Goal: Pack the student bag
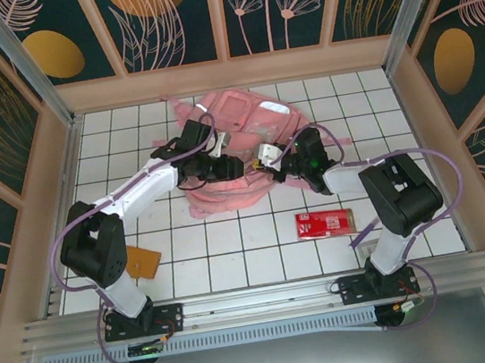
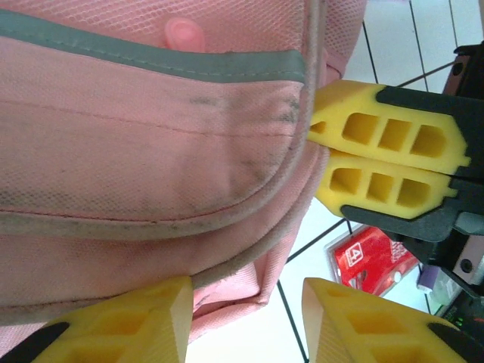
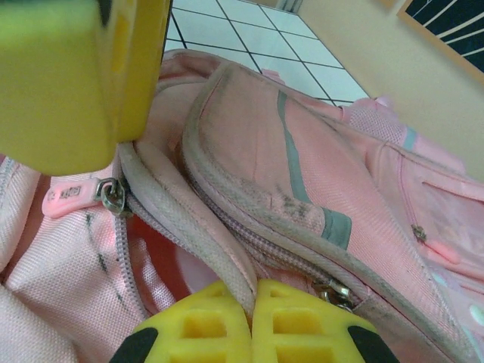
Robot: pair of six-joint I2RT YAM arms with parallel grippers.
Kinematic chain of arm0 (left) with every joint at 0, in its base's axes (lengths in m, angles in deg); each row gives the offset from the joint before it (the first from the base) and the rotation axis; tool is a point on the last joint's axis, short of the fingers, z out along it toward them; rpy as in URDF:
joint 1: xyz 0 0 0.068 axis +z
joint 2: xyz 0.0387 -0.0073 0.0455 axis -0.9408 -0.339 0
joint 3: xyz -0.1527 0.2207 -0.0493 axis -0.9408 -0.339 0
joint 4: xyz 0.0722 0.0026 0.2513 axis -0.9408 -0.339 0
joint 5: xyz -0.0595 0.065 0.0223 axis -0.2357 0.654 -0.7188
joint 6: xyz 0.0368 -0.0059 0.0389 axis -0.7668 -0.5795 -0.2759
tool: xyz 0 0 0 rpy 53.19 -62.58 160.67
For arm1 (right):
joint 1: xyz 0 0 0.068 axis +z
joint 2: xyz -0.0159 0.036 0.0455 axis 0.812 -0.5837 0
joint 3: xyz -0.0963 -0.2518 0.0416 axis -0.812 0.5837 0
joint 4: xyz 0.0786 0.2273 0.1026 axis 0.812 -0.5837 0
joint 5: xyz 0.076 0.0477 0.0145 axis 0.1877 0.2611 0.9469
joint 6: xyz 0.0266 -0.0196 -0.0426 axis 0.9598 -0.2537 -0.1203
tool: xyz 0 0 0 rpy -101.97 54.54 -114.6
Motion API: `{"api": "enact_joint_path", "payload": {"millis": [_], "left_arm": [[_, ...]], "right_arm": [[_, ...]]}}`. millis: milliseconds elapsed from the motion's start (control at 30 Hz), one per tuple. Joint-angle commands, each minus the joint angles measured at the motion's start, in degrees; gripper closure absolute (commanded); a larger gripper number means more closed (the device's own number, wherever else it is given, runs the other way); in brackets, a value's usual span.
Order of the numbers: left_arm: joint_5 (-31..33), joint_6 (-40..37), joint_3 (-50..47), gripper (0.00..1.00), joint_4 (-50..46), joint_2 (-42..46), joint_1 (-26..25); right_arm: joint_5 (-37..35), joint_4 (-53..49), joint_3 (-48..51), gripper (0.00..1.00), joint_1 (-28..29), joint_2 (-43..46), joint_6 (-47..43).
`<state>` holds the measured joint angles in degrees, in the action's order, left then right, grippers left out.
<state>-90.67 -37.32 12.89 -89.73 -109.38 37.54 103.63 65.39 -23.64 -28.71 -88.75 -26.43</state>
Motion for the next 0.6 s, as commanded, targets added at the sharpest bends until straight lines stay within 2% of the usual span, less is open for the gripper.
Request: {"api": "enact_joint_path", "payload": {"millis": [0,133,367,567], "left_arm": [[1.0,1.2,-1.3,0.59,0.1,-0.1,-0.8],[1.3,0.6,-2.5,0.59,0.1,1.4,-2.5],[6.8,4.4,-7.1,0.7,1.7,9.8,-2.8],[8.2,3.8,-8.8,0.65,2.9,8.8,-2.8]], "right_arm": [[4.5,6.5,-0.3,1.0,0.4,0.0,4.4],[3.3,6.3,-0.5,1.0,0.3,-0.3,4.7],[6.0,6.1,-1.7,1.0,-0.1,-1.2,6.4],[7.4,4.7,-2.8,1.0,0.0,-1.5,6.0]]}}
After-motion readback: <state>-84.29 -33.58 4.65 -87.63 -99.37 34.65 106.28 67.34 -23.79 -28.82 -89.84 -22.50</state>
